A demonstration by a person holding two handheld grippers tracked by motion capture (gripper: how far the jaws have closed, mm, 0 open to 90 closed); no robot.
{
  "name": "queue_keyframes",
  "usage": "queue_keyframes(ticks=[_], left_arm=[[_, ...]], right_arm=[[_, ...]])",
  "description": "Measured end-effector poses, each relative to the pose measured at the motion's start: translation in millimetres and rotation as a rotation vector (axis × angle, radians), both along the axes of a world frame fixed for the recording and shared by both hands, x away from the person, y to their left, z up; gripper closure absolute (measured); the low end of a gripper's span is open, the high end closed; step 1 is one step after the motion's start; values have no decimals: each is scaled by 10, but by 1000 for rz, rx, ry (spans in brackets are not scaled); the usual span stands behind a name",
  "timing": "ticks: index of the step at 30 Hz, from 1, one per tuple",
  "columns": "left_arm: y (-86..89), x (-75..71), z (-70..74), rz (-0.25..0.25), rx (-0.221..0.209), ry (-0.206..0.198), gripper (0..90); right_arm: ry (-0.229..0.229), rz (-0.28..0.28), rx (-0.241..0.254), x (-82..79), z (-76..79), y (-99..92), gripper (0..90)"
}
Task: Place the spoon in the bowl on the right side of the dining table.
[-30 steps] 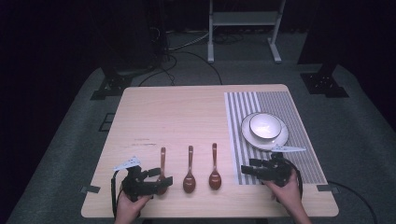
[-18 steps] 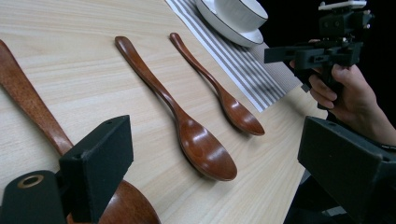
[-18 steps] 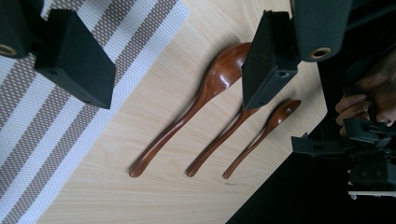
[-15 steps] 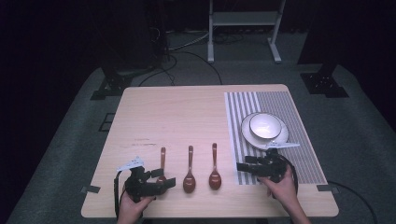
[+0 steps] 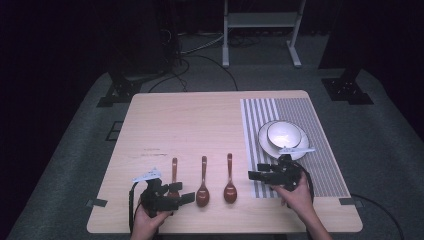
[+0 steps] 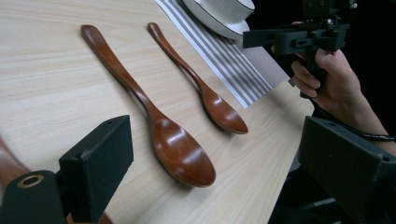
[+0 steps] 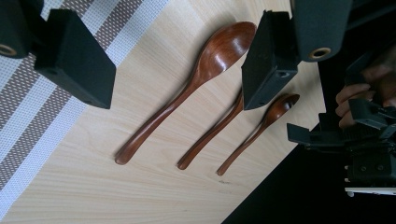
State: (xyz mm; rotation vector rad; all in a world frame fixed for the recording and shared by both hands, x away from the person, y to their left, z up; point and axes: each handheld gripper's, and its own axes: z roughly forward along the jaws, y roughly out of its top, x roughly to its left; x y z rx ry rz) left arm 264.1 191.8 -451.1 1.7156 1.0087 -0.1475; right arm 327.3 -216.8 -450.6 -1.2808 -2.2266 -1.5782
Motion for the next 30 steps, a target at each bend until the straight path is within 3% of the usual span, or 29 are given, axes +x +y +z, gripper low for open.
queue_keyframes(ticks=[10,30], left_arm=[[-157,5,-3,-55,-5,23,93],[-386,9,-73,-116,4,71,93]], right_arm=[[8,10,0,35,4,42,250],[7,32,-5,91,26,151,250]])
